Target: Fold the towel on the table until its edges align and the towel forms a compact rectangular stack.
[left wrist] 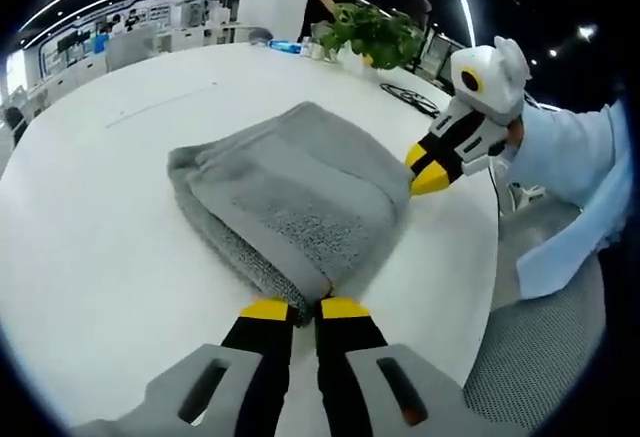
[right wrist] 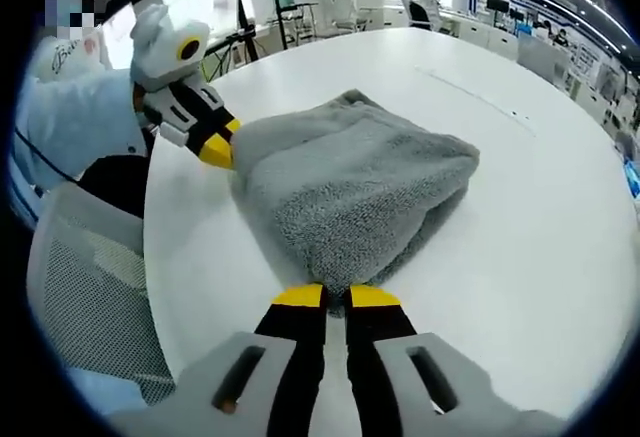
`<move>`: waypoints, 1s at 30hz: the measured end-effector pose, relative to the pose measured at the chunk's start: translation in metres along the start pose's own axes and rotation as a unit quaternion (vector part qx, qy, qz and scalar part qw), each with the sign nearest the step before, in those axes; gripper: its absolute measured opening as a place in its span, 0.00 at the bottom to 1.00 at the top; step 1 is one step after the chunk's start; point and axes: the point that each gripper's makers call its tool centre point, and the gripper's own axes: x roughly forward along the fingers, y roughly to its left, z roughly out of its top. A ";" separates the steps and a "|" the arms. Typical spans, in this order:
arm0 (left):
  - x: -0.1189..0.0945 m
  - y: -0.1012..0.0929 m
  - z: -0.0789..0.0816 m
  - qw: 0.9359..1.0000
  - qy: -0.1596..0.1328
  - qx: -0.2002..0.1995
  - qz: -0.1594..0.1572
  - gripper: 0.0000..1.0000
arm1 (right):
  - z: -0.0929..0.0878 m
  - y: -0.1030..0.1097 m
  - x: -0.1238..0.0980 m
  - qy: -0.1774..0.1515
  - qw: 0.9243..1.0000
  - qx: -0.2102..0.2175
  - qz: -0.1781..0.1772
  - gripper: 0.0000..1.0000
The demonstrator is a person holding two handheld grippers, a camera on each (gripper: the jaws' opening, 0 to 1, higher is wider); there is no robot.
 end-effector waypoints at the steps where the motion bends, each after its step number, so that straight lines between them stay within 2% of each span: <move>1: 0.000 -0.002 0.000 1.000 0.000 0.001 0.001 0.08 | 0.002 -0.002 0.001 0.000 1.000 0.005 0.000 0.04; 11: 0.008 0.024 0.019 1.000 -0.003 0.002 0.013 0.08 | 0.021 -0.025 0.011 -0.002 1.000 0.009 -0.013 0.04; 16: 0.012 0.032 0.025 1.000 -0.002 0.006 0.017 0.08 | 0.027 -0.036 0.016 0.000 1.000 0.013 -0.016 0.05; 19: 0.012 0.039 0.027 1.000 0.000 0.009 0.018 0.08 | 0.026 -0.035 0.015 0.000 1.000 0.015 -0.017 0.05; 27: 0.012 0.037 0.026 1.000 -0.001 0.011 0.019 0.09 | 0.028 -0.040 0.018 0.000 1.000 0.018 -0.013 0.06; 30: 0.010 0.038 0.026 1.000 -0.003 0.008 0.022 0.13 | 0.027 -0.040 0.016 0.001 1.000 0.011 -0.012 0.08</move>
